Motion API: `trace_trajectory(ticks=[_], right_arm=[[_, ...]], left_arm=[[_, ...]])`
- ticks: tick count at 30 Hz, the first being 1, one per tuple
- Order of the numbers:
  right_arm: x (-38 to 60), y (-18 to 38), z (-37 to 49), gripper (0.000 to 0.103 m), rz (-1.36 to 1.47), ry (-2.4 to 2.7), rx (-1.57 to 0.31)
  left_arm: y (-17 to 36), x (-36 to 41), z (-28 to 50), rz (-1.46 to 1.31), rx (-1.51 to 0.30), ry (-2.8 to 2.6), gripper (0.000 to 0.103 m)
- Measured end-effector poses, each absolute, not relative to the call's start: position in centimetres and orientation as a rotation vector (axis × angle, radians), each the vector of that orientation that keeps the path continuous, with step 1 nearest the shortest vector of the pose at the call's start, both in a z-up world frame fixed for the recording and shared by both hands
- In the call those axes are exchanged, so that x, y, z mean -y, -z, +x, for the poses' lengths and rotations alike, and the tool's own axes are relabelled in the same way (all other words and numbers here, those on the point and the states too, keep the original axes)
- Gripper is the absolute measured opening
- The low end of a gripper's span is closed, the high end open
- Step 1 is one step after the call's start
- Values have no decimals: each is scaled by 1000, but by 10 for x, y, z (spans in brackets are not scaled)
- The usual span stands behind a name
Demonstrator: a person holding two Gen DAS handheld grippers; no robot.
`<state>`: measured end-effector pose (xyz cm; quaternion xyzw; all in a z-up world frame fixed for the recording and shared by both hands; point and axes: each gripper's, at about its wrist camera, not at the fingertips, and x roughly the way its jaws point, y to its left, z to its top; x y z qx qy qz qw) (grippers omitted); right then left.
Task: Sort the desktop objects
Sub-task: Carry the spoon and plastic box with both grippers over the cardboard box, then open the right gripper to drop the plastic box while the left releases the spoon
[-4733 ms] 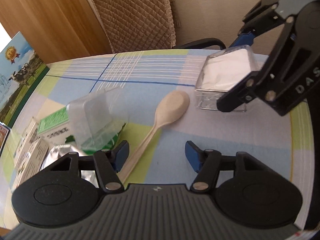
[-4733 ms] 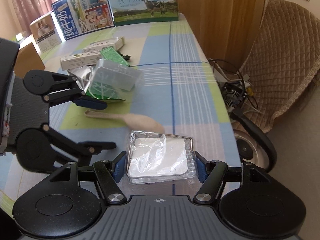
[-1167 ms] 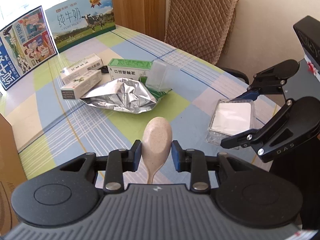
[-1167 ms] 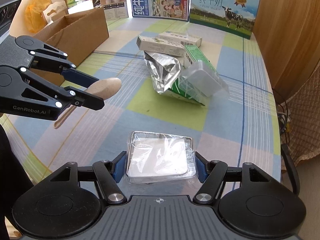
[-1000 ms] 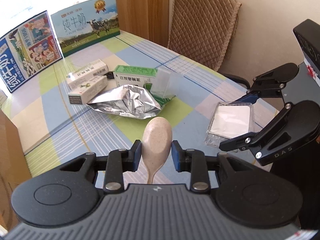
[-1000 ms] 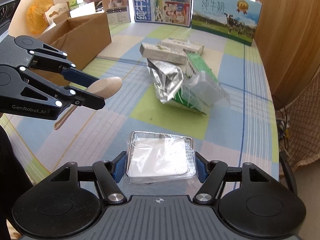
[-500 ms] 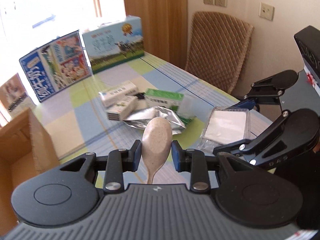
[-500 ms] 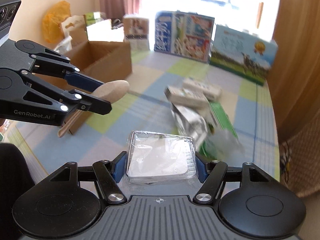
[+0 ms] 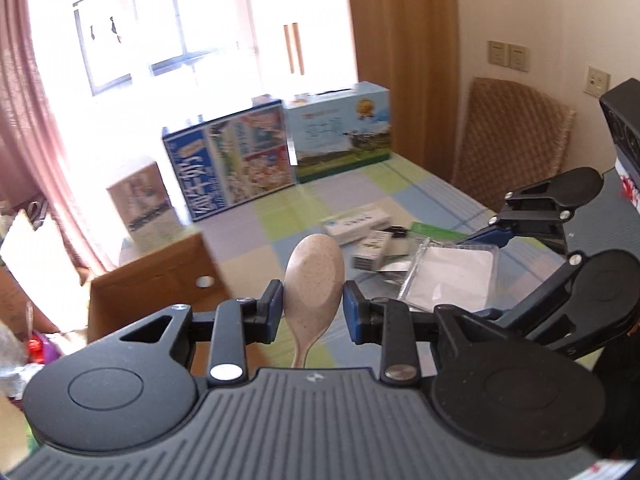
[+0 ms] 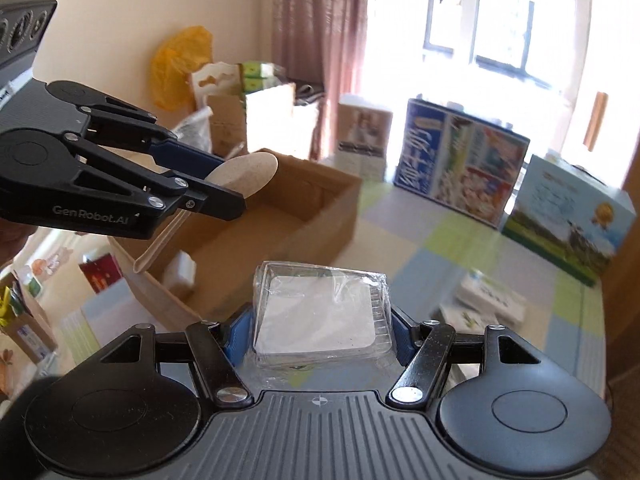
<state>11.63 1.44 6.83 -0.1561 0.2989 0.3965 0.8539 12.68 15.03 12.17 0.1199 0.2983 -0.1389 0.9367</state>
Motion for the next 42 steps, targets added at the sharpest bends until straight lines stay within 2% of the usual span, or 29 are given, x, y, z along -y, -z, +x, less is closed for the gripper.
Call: trace_trajectory(ticks=[7,16,30,32,42], right_arm=[[-82,-78,127,65,-341,-933,-591],[-140,-38,141,65,-396,-989,-652],[-161,-5,154,65,-413,-989,-701],[-163,-3,155,65,-414,-990,-707],[-167,5,152,65,-420,-994,-716]], left_arm=[[-121,-224,139,216,-643,172,27],[-88,-278,148,112,-699,134,27],[-48,-306,165,55,-739,100,27],[-45,-308,164,50,-749,93,36],[-44,-311,152,80,-746,63,36]])
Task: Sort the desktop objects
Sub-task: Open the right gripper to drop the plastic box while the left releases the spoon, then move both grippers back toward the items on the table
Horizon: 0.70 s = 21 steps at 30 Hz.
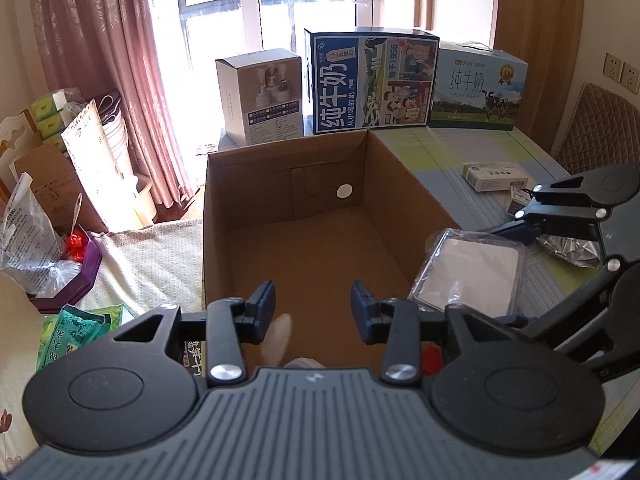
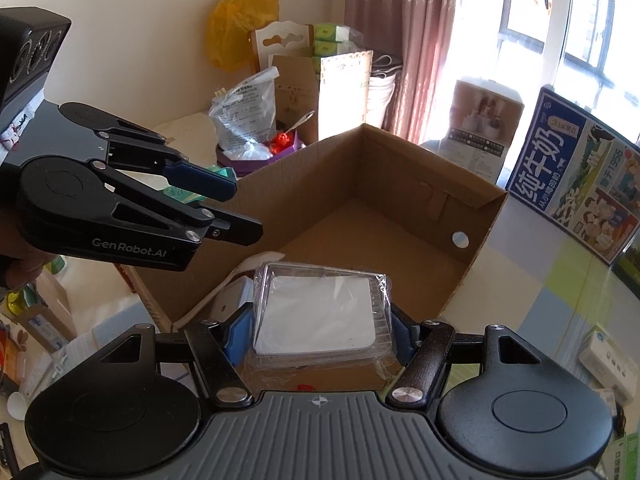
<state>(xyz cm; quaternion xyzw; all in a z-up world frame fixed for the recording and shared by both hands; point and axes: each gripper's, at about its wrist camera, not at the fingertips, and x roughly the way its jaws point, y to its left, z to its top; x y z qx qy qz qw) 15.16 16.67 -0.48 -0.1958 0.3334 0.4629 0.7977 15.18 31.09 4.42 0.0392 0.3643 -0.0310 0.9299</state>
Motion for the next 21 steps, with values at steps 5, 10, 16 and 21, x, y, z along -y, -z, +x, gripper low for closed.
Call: trace_trajectory(ticks=[5,10,16,21], right_arm=[[-165,0,147,86,-403,-1008,-673],[-153,-5,147,88,-390,-985,-656],[-120,-10,142,88,-334,-930,-661],[-85,-16,136,89,-278,-875,-679]], left_arm=[[-45,-313,145,92,-746,47,37],[-45,-316,139,84,-749,29,39],[-46,-307,132,102,-747,29,45],[-51,-292,125,122,-735,38,53]])
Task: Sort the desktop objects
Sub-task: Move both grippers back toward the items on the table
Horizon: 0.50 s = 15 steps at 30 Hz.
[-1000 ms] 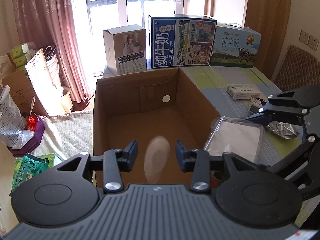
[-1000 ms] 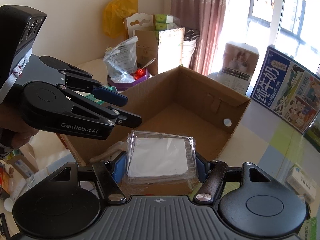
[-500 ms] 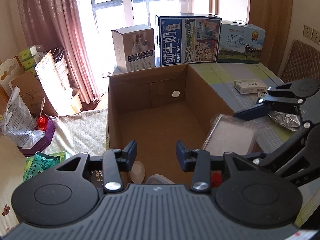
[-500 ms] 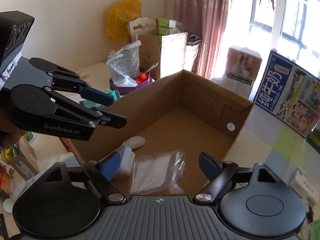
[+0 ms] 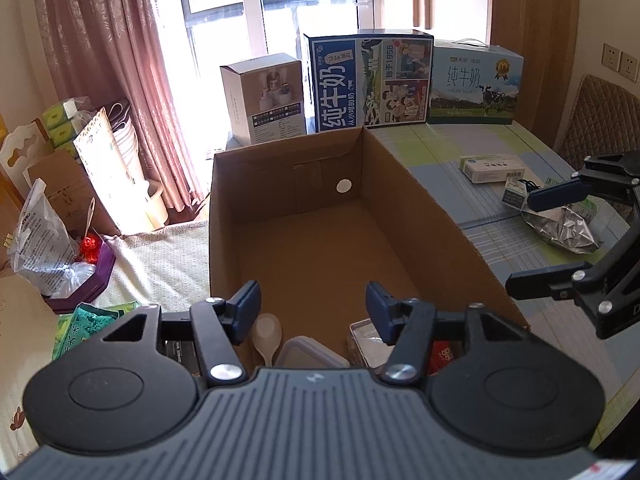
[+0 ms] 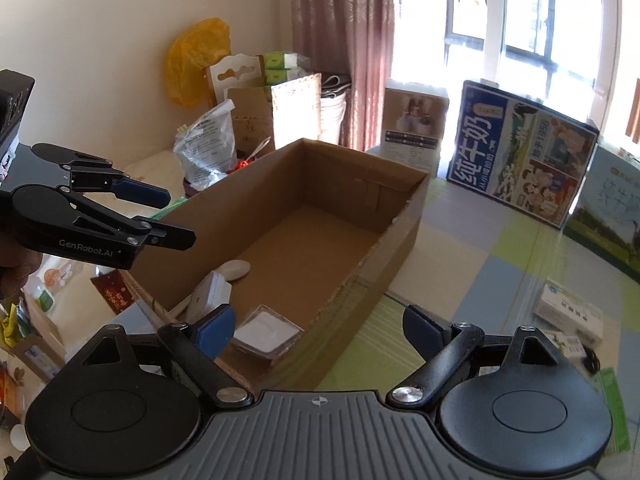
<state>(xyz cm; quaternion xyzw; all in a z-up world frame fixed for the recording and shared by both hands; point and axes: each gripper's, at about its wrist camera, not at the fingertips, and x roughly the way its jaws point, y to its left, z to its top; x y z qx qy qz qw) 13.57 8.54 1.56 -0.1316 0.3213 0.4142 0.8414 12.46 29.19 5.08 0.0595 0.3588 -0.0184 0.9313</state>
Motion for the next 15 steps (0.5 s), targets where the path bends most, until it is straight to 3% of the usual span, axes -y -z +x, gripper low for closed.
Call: trace_trajectory(ticks=[3,5,9,11,15], right_arm=[[-64,-18,129,89,-252,-839,-691],[-49,-20,125,90,-233,-811,-698],[-21,-22,117,93,-218,-763,-716],[-7,-23,113,95,-217,-744,-720],[23,-23,105,98,-207,-690,-730]], left_arm=[[-54,-278,120,152,-730,36,54],[-58,-269,117,160,-721,45,63],[-65,-248,109,149,-700,64,69],[-67,-237,106,142,-691,77,79],[-70,-209,100,150,-681,116,84]])
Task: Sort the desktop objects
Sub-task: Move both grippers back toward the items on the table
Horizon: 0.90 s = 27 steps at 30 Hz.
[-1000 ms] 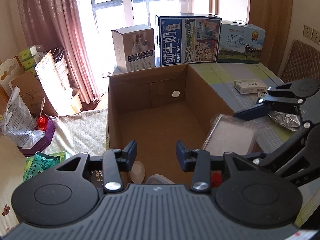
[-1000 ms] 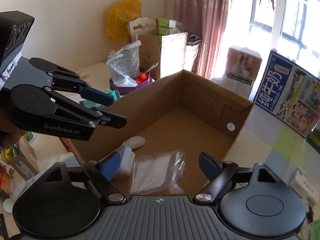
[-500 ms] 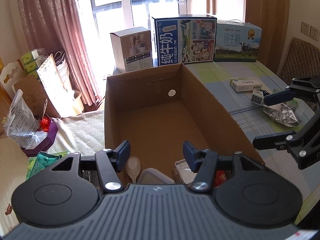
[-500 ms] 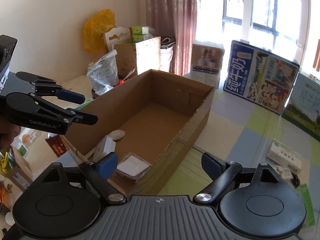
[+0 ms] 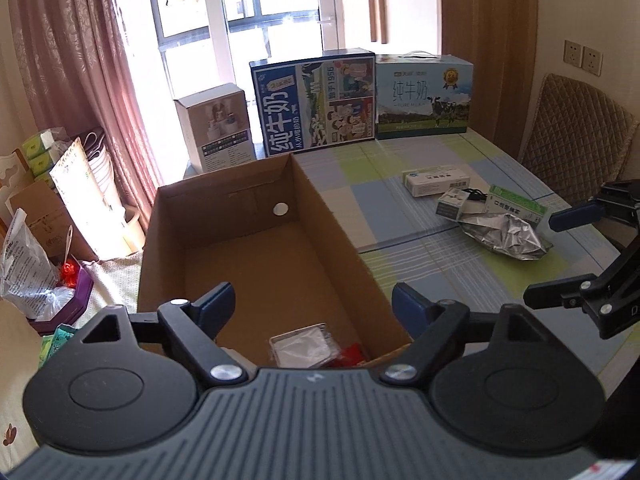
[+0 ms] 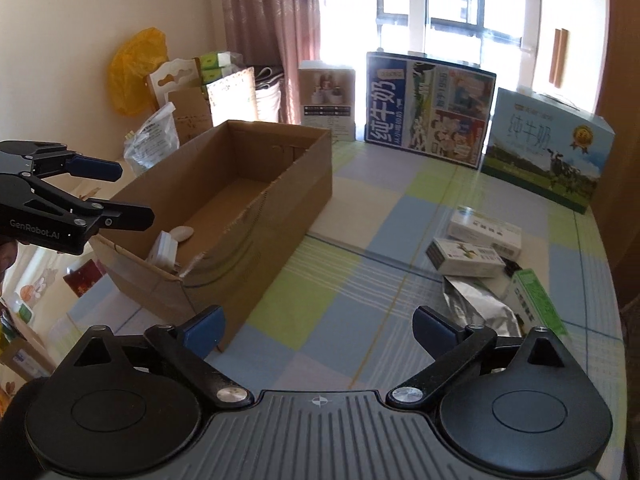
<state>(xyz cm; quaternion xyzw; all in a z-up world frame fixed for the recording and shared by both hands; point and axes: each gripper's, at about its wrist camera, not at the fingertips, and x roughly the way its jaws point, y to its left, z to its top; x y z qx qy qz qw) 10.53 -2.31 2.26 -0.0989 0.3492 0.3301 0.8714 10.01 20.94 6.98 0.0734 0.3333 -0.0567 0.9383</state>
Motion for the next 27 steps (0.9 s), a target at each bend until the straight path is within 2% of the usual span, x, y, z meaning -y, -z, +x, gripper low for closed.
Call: trace_trajectory(ticks=[9,27], right_arm=[[92,-15,97,101,-118,-561,-790],[188,-6,82,101,-24,-390,-839]], left_arm=[[-67,-148,93,129,-679,230,101],[-29,-59,94,189,-760,382,101]])
